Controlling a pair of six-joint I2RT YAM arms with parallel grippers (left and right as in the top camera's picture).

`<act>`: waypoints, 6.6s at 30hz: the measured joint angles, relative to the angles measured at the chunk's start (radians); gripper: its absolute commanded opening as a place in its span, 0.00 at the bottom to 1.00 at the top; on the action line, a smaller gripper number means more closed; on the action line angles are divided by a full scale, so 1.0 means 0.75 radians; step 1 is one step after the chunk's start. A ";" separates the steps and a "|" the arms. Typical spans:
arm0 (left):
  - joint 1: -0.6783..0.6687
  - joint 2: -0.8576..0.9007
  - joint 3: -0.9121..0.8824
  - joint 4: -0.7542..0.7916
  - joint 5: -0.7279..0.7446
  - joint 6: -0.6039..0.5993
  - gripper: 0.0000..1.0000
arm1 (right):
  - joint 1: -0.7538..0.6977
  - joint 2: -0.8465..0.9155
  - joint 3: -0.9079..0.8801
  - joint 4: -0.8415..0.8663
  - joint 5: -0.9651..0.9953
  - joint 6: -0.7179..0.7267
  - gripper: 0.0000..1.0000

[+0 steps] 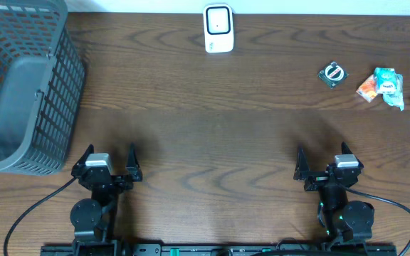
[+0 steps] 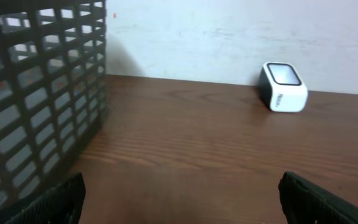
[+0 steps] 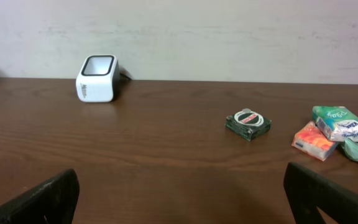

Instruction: Scan the item barcode

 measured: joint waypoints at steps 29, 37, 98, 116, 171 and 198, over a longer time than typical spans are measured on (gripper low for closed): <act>0.000 0.000 0.001 -0.008 -0.072 0.069 0.97 | 0.000 0.000 0.000 0.000 0.001 0.000 0.99; 0.000 0.000 0.002 -0.008 -0.072 0.073 0.98 | 0.000 0.000 0.000 0.000 0.001 0.001 0.99; 0.000 0.000 0.002 -0.007 -0.071 0.068 0.98 | 0.000 0.000 0.000 0.000 0.001 0.000 0.99; 0.000 0.000 0.002 -0.007 -0.072 0.068 0.97 | 0.000 0.000 0.000 0.000 0.000 0.000 0.99; 0.000 0.000 0.002 -0.007 -0.072 0.068 0.97 | 0.000 0.000 0.000 0.000 0.001 0.000 0.99; 0.000 0.000 0.002 -0.007 -0.072 0.143 0.98 | 0.000 0.000 0.000 0.000 0.001 0.000 0.99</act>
